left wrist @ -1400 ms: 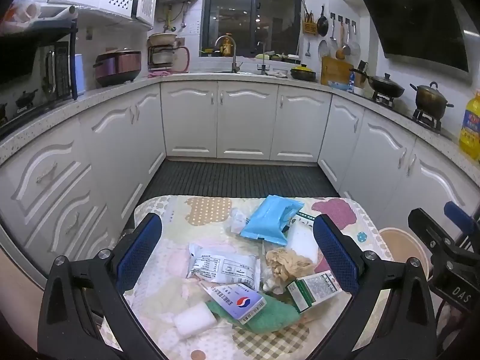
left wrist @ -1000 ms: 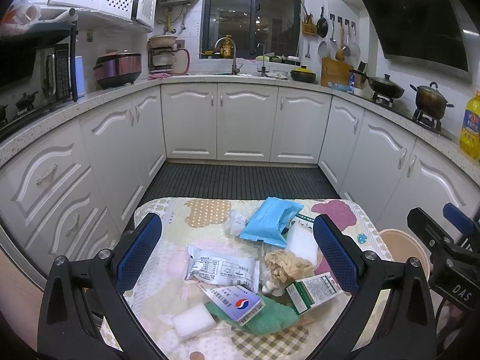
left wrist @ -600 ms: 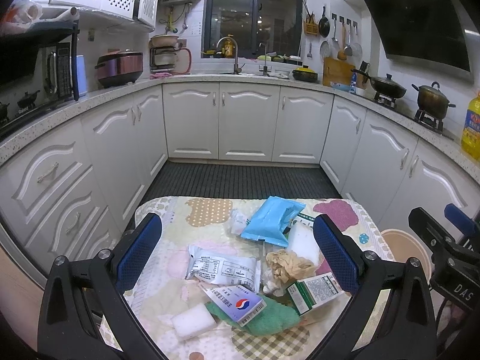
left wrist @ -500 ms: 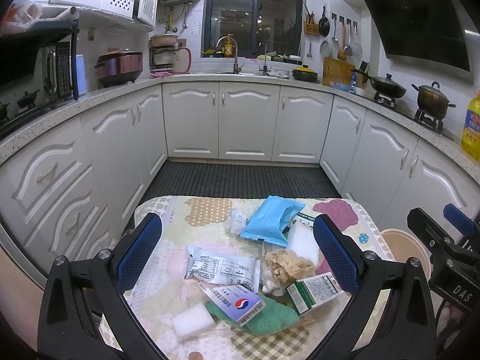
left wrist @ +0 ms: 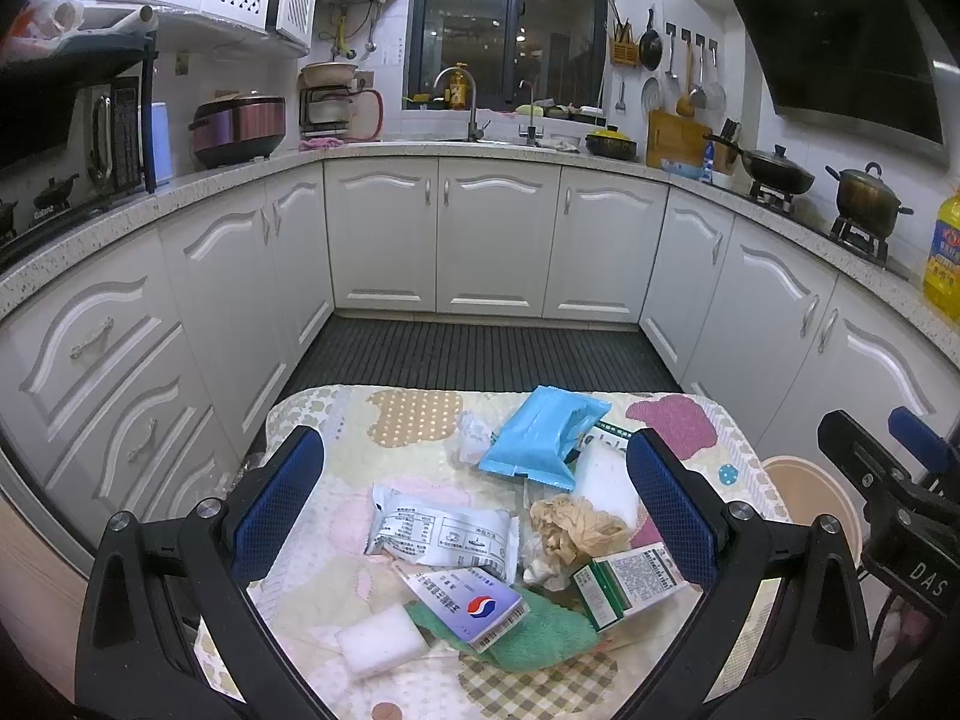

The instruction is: Collect trash

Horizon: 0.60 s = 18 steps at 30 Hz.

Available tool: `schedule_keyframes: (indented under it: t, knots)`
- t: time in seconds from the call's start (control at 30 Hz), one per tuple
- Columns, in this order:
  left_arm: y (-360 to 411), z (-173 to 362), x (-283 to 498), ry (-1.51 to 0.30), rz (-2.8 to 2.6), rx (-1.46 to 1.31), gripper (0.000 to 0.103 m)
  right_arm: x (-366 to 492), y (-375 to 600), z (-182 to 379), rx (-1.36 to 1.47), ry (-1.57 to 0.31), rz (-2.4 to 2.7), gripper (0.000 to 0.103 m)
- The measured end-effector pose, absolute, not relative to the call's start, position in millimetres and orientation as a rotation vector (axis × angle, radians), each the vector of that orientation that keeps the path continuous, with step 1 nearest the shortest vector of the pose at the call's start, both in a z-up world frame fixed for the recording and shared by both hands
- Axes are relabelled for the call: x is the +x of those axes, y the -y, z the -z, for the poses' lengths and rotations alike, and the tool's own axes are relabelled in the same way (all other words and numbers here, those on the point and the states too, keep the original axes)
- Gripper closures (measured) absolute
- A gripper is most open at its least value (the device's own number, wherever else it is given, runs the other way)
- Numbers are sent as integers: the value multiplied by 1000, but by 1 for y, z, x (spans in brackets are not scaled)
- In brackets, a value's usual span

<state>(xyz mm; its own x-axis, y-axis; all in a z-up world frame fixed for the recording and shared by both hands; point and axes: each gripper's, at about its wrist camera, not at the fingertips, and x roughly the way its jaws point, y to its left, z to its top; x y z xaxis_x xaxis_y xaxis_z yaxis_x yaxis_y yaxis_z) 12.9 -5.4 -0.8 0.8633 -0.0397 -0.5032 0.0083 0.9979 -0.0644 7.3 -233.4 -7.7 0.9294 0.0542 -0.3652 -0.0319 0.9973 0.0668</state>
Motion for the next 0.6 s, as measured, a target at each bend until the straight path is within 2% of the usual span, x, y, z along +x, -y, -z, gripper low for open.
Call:
schedule_keyframes:
  t: [0.23,0.6]
  knots:
    - [8,5,14,-536,29,-61,2,8,238,5,29,-308,-35,1]
    - [10,8,15,-543,34,-64,2,12,242,7,30,-361,-24,1]
